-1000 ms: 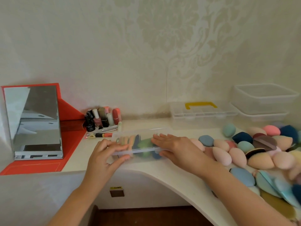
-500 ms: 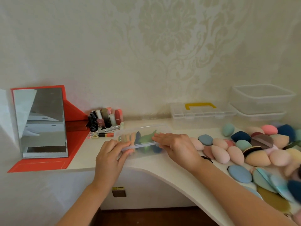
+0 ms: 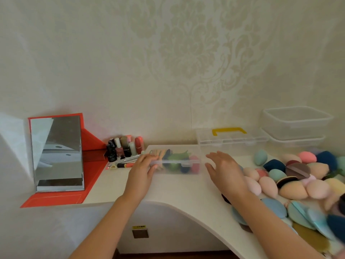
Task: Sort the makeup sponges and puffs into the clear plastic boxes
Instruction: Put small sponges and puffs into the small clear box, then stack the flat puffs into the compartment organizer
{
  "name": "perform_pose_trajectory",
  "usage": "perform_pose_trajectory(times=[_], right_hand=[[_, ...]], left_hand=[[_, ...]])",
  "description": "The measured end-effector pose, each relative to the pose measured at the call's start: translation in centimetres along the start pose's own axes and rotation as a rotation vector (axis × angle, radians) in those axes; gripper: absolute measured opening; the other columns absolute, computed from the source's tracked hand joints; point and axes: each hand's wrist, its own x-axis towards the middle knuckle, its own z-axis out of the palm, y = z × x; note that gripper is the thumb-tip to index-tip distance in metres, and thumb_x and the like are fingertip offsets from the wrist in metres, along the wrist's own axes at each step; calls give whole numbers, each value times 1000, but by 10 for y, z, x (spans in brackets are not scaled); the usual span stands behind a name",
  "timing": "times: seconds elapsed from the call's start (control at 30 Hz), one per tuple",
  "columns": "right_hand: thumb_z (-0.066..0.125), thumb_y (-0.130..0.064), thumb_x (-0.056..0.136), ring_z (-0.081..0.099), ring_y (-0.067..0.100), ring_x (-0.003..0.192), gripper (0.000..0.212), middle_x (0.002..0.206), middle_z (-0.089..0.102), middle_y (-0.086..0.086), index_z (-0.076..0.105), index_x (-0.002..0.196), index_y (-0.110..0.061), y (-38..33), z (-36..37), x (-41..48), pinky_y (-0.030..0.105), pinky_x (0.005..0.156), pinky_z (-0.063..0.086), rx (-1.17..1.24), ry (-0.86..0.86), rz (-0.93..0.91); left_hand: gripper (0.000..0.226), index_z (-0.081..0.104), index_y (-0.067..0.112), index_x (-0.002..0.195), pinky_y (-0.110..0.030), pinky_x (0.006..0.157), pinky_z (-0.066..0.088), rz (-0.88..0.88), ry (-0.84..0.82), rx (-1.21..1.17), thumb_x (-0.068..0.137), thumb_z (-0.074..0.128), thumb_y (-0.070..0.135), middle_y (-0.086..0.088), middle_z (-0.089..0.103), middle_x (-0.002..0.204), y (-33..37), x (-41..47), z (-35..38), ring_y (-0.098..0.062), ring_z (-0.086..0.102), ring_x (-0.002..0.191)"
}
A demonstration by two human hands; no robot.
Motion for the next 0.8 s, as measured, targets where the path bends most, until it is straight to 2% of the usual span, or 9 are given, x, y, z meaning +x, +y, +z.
perform_pose_trajectory(times=[0.1,0.17,0.2,0.23,0.27,0.37,0.4,0.5,0.8], right_hand=[[42,-29,99,46,17,126,34,135,54,-1,54,130,-21,3,1,2,24,106,28,-86,-204,95],[41,-26,98,54,20,112,21,113,60,3,61,98,-24,4,4,4,27,98,33,-128,-325,137],[40,-25,97,55,20,99,23,99,57,2,51,76,-26,4,5,4,28,90,35,-142,-347,141],[40,-25,96,52,19,88,31,91,51,1,37,65,-25,4,6,4,28,81,34,-163,-352,146],[40,-25,96,48,19,82,33,88,48,1,33,63,-22,4,6,4,27,76,32,-174,-357,148],[40,-25,97,52,22,85,21,94,52,5,53,86,-14,5,10,5,27,70,32,-183,-341,151],[39,-25,97,51,22,85,20,94,51,5,53,89,-13,5,10,5,27,69,32,-187,-348,147],[37,-25,97,42,18,80,19,89,42,1,43,82,-14,4,13,4,28,68,31,-191,-326,133],[37,-25,97,39,19,79,22,87,40,2,39,77,-15,4,13,4,29,74,30,-205,-312,133]], left_hand=[[25,62,12,116,-19,89,36,-37,-3,-3,92,55,8,-3,56,123,-1,11,4,-20,55,112],[26,61,12,117,-22,88,39,-50,0,28,93,54,8,-4,55,125,0,14,7,-22,55,113],[26,60,12,118,-25,86,42,-57,0,63,93,54,10,-5,55,126,1,13,8,-23,55,113],[27,59,12,119,-29,83,45,-66,8,107,92,55,12,-5,55,126,3,12,9,-24,55,112],[27,59,12,118,-31,80,47,-74,25,152,91,58,15,-6,56,124,6,11,10,-25,56,110],[27,63,11,109,-33,73,46,-72,93,237,84,68,21,-7,61,110,7,11,12,-27,57,97],[26,65,11,106,-33,72,45,-72,106,233,83,70,21,-6,62,106,6,13,12,-27,57,96],[24,67,11,103,-29,71,42,-85,108,172,81,72,19,-5,64,103,3,21,14,-25,57,97],[24,64,8,102,-32,66,38,-215,79,159,82,70,18,-10,59,104,2,59,31,-27,52,97]])
